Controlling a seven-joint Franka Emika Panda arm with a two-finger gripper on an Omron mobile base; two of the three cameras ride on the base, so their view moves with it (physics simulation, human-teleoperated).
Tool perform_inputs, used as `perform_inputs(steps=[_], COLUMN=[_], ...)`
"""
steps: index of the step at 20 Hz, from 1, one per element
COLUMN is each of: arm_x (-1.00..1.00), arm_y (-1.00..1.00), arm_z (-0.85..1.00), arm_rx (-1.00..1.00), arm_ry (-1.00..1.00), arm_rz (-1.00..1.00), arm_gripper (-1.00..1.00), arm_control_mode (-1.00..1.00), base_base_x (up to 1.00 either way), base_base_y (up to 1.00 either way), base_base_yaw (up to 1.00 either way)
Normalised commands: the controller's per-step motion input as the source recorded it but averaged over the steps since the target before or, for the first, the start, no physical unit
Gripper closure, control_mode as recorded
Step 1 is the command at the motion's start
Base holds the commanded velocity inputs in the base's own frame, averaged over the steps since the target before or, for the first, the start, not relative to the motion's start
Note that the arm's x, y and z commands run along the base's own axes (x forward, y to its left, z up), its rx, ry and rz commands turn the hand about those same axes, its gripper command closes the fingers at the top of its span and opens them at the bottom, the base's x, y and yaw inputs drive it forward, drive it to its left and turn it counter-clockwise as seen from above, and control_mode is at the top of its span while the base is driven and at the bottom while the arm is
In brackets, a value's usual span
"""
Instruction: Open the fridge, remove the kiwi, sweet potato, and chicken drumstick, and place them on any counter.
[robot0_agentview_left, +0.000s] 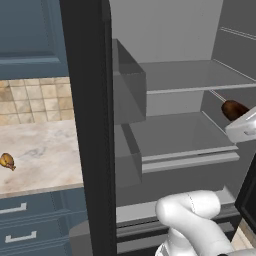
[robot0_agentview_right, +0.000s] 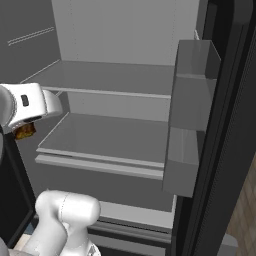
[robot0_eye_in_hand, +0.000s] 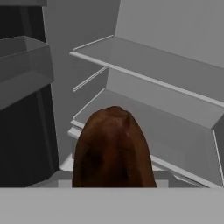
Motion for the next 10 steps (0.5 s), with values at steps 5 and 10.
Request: perform_inputs(steps=[5,10], arm_x=[0.0,0.0], arm_y=[0.0,0.0], arm_z=[-0.03,-0.16], arm_rx=[0.0,0.0], arm_ry=[0.0,0.01], arm_rz=[0.0,0.0], arm_gripper=[1.0,1.0], arm_control_mode=[-1.0,1.0], base_base_x=[0.0,0.0], base_base_y=[0.0,0.0], base_base_yaw=[0.0,0.0])
